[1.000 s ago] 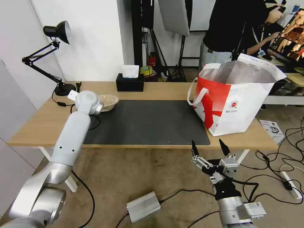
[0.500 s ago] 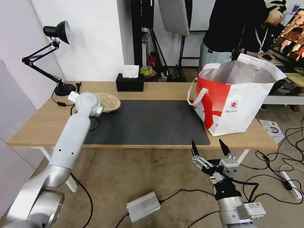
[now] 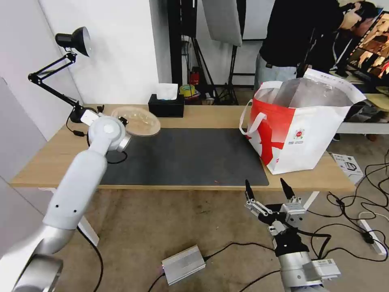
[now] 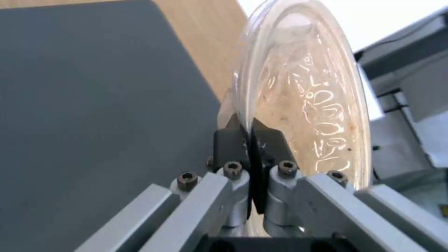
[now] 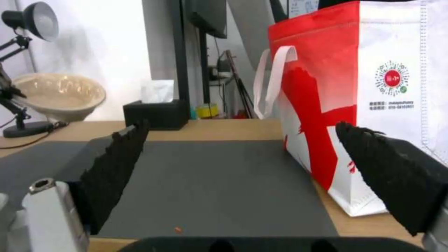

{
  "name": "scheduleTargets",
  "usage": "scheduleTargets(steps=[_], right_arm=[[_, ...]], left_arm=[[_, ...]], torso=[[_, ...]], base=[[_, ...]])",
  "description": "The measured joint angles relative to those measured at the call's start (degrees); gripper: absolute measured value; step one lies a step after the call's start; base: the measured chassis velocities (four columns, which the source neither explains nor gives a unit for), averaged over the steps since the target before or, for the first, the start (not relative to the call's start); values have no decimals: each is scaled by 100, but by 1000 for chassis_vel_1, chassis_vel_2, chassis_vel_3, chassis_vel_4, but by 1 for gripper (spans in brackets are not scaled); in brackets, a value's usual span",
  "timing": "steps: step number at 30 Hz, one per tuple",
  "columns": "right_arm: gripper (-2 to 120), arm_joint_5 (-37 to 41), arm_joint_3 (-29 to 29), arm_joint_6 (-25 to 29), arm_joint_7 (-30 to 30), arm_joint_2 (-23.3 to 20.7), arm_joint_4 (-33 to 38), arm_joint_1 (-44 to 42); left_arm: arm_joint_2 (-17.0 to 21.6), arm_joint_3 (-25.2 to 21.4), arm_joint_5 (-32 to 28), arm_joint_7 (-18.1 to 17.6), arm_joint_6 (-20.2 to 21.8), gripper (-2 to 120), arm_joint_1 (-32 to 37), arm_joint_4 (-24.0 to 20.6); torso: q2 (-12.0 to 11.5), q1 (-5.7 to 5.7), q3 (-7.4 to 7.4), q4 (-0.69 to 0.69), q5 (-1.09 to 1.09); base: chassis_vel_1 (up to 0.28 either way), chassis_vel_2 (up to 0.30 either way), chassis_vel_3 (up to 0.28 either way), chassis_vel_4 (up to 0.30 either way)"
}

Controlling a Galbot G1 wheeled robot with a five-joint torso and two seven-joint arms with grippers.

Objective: Pick up the trash from the table and place it into the takeout bag.

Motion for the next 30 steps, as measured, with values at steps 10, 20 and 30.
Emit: scheduleTargets(steps=[10, 20, 30], right_arm=[[100, 0, 0, 0, 0, 0, 0, 0], [100, 0, 0, 0, 0, 0, 0, 0], [100, 0, 0, 0, 0, 0, 0, 0]], left_arm=[[218, 204, -238, 168, -115, 0, -198, -539], [396, 634, -320, 676, -212, 0, -473, -925], [365, 1256, -315, 1381, -428, 0, -966, -931]], torso=[[0, 0, 0, 0, 0], [0, 0, 0, 0, 1], [0, 1, 0, 0, 0]], base=[[0, 0, 0, 0], [0, 0, 0, 0], [0, 0, 0, 0]])
